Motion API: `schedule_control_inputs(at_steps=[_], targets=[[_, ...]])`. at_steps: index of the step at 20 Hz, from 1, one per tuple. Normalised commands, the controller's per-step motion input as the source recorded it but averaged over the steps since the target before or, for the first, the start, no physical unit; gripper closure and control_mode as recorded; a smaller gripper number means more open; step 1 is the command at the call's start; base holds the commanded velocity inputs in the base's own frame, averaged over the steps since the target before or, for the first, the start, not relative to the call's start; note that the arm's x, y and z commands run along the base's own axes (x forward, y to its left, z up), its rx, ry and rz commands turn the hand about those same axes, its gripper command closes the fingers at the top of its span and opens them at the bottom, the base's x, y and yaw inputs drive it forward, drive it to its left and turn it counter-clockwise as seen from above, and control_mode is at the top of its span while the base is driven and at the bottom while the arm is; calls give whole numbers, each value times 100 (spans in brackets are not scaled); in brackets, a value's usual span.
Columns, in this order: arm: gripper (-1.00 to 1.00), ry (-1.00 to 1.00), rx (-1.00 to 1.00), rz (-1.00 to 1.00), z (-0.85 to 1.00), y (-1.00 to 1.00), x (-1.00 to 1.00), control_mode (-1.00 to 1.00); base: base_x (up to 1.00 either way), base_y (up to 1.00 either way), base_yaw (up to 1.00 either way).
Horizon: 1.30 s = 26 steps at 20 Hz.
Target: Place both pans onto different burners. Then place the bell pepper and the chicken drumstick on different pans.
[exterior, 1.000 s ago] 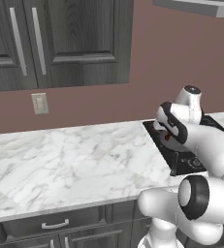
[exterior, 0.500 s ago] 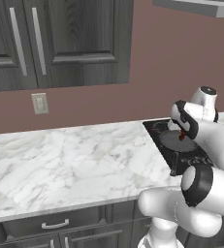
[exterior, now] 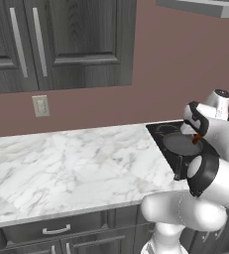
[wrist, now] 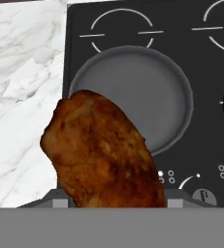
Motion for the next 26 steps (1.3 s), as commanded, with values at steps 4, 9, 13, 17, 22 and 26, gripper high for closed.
schedule_control_inputs(at_steps=[4, 9, 13, 17, 22, 26], targets=[[100, 0, 0, 0, -32, -7, 4, -100, 0, 0, 0], [100, 0, 0, 0, -30, -1, 25, -100, 0, 0, 0], [100, 0, 0, 0, -29, 0, 32, -100, 0, 0, 0], [100, 0, 0, 0, -22, -5, 23, -100, 0, 0, 0], [100, 0, 0, 0, -22, -9, 20, -100, 0, 0, 0], [100, 0, 0, 0, -20, -7, 23, -100, 0, 0, 0]])
